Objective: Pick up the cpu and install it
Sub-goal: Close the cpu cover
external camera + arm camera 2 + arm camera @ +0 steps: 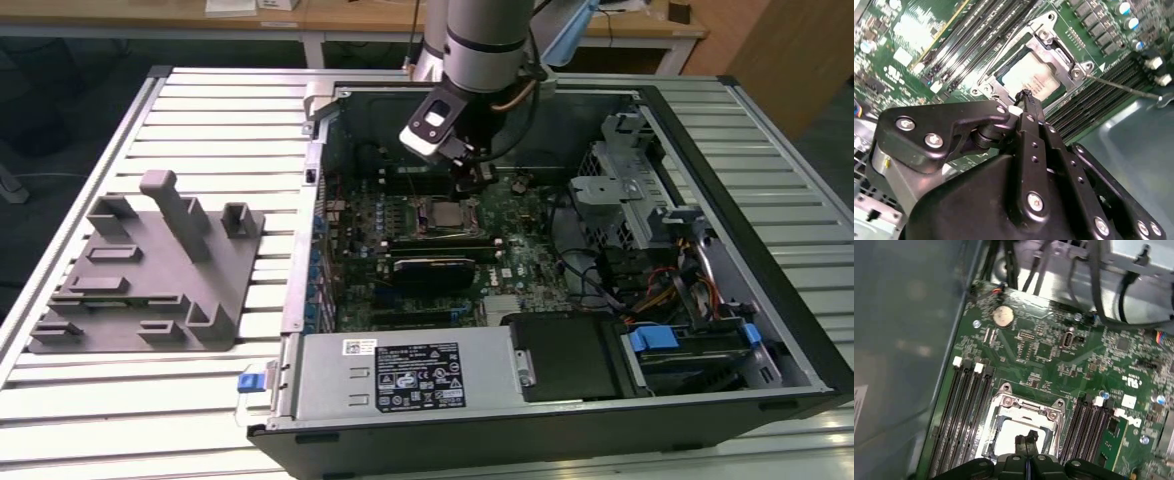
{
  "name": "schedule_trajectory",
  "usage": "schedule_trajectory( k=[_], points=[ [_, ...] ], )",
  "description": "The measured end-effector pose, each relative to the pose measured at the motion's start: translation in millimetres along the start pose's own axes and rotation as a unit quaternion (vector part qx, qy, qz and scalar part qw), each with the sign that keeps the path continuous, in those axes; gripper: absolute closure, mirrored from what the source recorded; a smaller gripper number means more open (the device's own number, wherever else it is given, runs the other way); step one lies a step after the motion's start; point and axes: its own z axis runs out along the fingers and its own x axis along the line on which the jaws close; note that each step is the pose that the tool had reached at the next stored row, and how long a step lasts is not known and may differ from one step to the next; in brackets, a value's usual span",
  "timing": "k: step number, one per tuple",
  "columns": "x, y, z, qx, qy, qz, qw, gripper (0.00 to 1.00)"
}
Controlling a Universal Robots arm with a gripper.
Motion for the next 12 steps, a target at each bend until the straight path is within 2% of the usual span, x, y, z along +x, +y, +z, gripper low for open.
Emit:
schedule_trajectory(
  k=[3, 6, 8, 12],
  points=[
    [0.0, 0.0, 0.1, 0.0002, -0.0004, -0.028, 0.9996, 0.89],
    [0.0, 0.0, 0.3, 0.0004, -0.0008, -0.055, 0.9985, 0.89],
    [0.0, 0.0, 0.3, 0.0005, -0.0010, -0.073, 0.9974, 0.89],
    [0.0, 0.0, 0.5, 0.0008, -0.0016, -0.109, 0.9940, 0.89]
  ],
)
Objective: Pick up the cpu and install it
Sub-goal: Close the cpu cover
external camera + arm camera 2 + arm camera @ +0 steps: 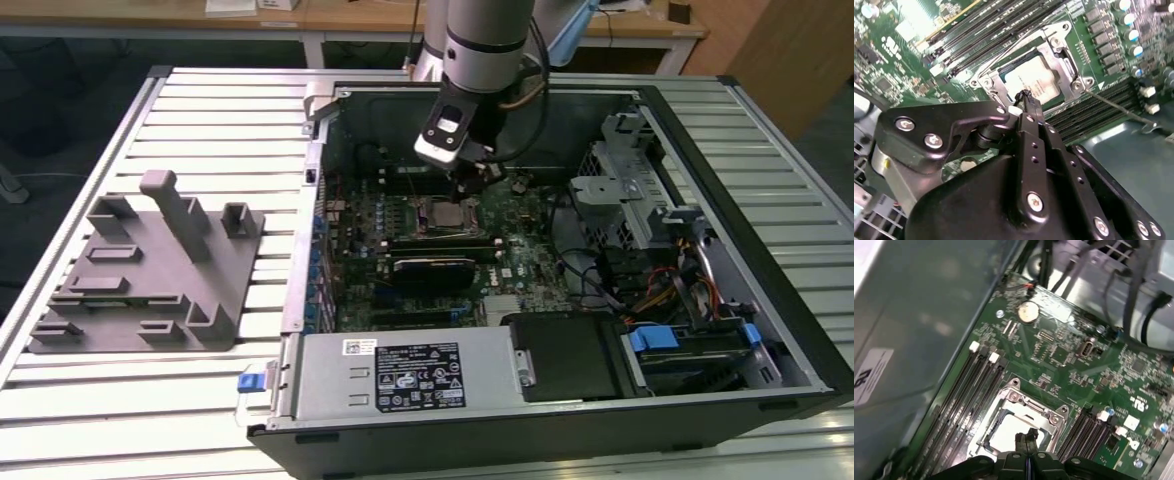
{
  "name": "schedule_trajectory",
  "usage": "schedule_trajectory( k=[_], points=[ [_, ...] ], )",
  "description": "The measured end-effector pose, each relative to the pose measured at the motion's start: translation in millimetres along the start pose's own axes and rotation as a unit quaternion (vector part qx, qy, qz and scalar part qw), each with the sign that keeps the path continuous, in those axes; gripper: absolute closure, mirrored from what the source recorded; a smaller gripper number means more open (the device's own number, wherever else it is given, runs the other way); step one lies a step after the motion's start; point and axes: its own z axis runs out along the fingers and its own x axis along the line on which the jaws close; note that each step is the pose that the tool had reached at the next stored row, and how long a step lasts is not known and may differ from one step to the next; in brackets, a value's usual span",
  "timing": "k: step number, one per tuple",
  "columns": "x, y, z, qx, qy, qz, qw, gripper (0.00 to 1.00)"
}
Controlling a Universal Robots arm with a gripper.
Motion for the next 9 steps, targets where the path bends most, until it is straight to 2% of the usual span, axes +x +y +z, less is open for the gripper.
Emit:
schedule_trajectory(
  k=[4, 9],
  points=[
    [0.0, 0.0, 0.2, 0.0003, -0.0005, -0.036, 0.9994, 0.89],
    [0.0, 0.0, 0.3, 0.0007, -0.0012, -0.082, 0.9966, 0.89]
  ],
)
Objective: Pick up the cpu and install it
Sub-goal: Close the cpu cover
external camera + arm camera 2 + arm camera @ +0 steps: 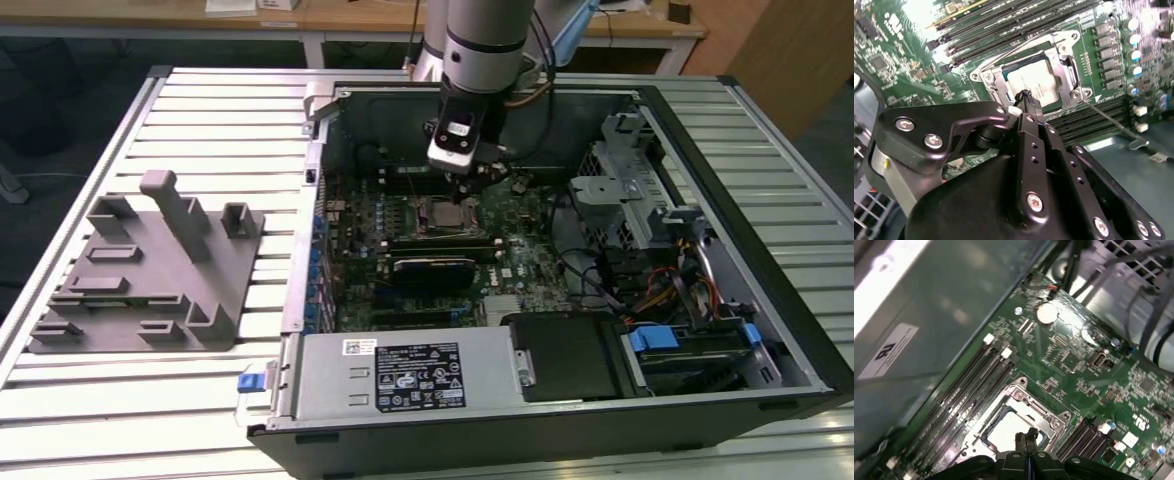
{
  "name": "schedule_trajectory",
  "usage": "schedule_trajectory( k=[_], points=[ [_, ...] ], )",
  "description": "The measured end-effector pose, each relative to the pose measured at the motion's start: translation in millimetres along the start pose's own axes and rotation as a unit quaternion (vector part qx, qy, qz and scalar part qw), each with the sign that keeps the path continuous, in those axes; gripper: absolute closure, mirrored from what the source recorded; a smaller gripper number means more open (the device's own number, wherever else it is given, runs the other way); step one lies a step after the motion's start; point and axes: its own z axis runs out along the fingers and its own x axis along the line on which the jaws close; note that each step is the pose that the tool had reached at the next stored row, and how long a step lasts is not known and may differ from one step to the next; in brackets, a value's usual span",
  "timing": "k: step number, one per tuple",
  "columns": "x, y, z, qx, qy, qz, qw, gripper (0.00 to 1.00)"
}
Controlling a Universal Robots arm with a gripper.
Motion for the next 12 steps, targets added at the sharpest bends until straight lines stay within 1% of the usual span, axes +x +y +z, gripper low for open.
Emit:
schedule_trajectory(
  k=[3, 6, 9, 12],
  points=[
    [0.0, 0.0, 0.1, 0.0002, -0.0004, -0.027, 0.9996, 0.89],
    [0.0, 0.0, 0.2, 0.0004, -0.0008, -0.054, 0.9985, 0.89],
    [0.0, 0.0, 0.2, 0.0006, -0.0012, -0.081, 0.9967, 0.89],
    [0.0, 0.0, 0.3, 0.0008, -0.0016, -0.109, 0.9941, 0.89]
  ],
)
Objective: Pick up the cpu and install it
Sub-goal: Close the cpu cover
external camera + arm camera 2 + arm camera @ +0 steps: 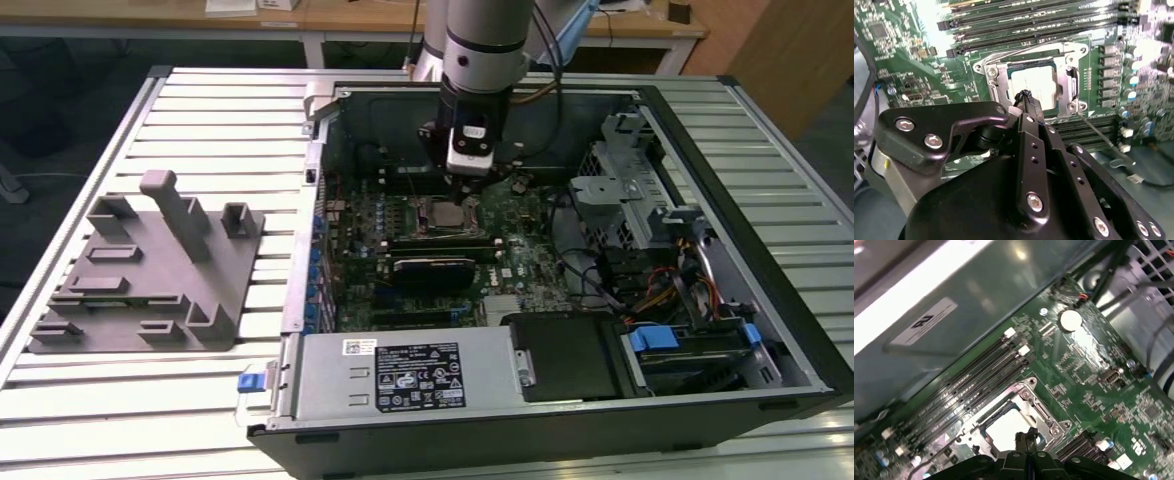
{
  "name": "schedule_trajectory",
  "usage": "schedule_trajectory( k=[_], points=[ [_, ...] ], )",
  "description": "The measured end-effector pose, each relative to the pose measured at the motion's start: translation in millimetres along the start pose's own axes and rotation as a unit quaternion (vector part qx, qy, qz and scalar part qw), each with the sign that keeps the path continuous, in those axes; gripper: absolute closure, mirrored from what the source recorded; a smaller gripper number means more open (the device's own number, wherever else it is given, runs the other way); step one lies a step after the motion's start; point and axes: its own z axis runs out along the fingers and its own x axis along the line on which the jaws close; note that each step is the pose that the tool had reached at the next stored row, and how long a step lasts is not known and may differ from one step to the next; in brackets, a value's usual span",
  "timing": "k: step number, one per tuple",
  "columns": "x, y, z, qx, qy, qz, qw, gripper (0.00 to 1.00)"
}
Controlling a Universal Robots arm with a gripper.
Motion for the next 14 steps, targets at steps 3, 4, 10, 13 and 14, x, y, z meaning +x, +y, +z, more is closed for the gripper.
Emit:
schedule_trajectory(
  k=[3, 4, 10, 13, 14],
  points=[
    [0.0, 0.0, 0.1, 0.0002, -0.0004, -0.027, 0.9996, 0.89],
    [0.0, 0.0, 0.1, 0.0003, -0.0005, -0.036, 0.9993, 0.89],
    [0.0, 0.0, 0.2, 0.0007, -0.0013, -0.091, 0.9958, 0.89],
    [0.0, 0.0, 0.2, 0.0009, -0.0017, -0.118, 0.9930, 0.89],
    [0.0, 0.0, 0.2, 0.0010, -0.0019, -0.127, 0.9919, 0.89]
  ],
)
